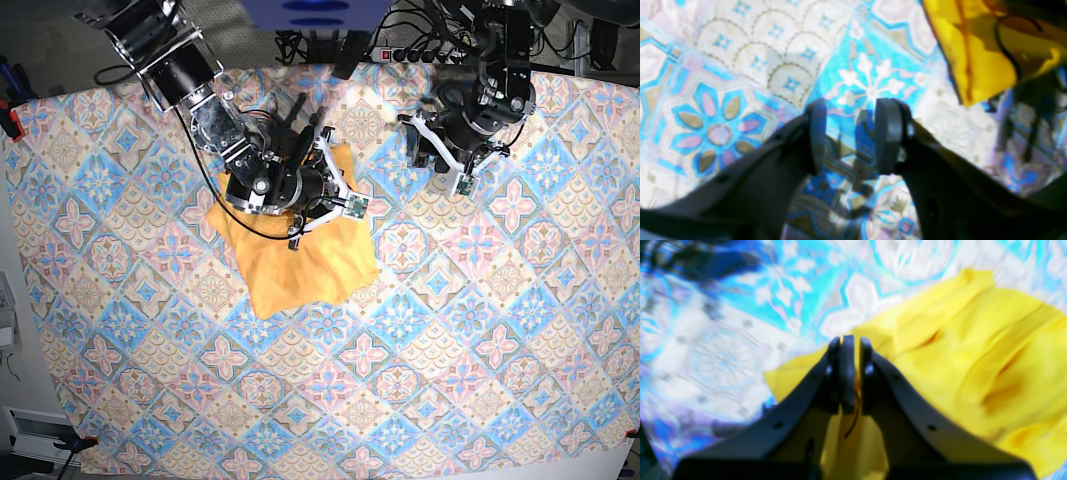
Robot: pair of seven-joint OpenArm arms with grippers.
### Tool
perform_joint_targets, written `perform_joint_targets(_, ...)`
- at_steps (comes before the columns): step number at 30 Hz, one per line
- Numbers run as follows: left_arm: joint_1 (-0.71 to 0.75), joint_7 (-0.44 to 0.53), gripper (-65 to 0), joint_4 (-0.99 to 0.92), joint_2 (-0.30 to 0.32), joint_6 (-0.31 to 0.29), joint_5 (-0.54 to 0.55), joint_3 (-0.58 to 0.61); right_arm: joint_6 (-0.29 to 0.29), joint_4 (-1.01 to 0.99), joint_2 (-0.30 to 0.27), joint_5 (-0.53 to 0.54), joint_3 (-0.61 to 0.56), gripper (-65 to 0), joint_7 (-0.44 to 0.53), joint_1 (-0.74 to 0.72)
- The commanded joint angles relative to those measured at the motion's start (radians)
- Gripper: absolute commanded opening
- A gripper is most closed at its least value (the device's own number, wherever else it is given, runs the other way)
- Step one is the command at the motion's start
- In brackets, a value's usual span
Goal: Fold the T-shirt properly
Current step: 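Fold the shirt's end over with the right gripper and release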
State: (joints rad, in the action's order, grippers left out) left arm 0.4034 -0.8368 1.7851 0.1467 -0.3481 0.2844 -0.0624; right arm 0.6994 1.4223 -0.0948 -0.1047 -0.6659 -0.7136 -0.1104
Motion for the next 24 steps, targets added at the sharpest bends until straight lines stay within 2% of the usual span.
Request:
perform_joint_targets(1,-0.001,0.017,-45.0,0.037,0.003,-0.004,0.006,-0.003,-0.001,-0.016,0.017,0.01,0.001,-62.0,0.041,-0.027)
perform_joint_targets(6,0.035,0.015,-46.0,0.081,0.003,-0.004,0.009,-0.004,-0.001,-0.199,0.043,0.012,0.001,-62.1,0.125,-0.068)
perform_joint_targets(11,0.065,0.015,-54.5,0.084,-0.017,-0.004,0.013,-0.07,-0.001,-0.289,0.045,0.01,0.008,-62.1,0.179,-0.084)
perform_joint_targets(15,0.088,0.017,-54.4,0.084,-0.015,-0.007,0.013,-0.081,-0.001,-0.325,0.036,0.009,0.013,-62.1,0.205,-0.12)
perform_joint_targets(20,0.091,0.017,-55.0,0.084,-0.019,-0.009,0.013,-0.078,-0.001,-0.371,0.019,0.007,0.134,-62.1,0.205,-0.168)
perform_joint_targets(24,0.091,0.017,-56.2,0.084,-0.019,-0.01,0.013,-0.078,-0.001,-0.407,-0.007,0.007,0.18,-62.1,0.206,-0.213)
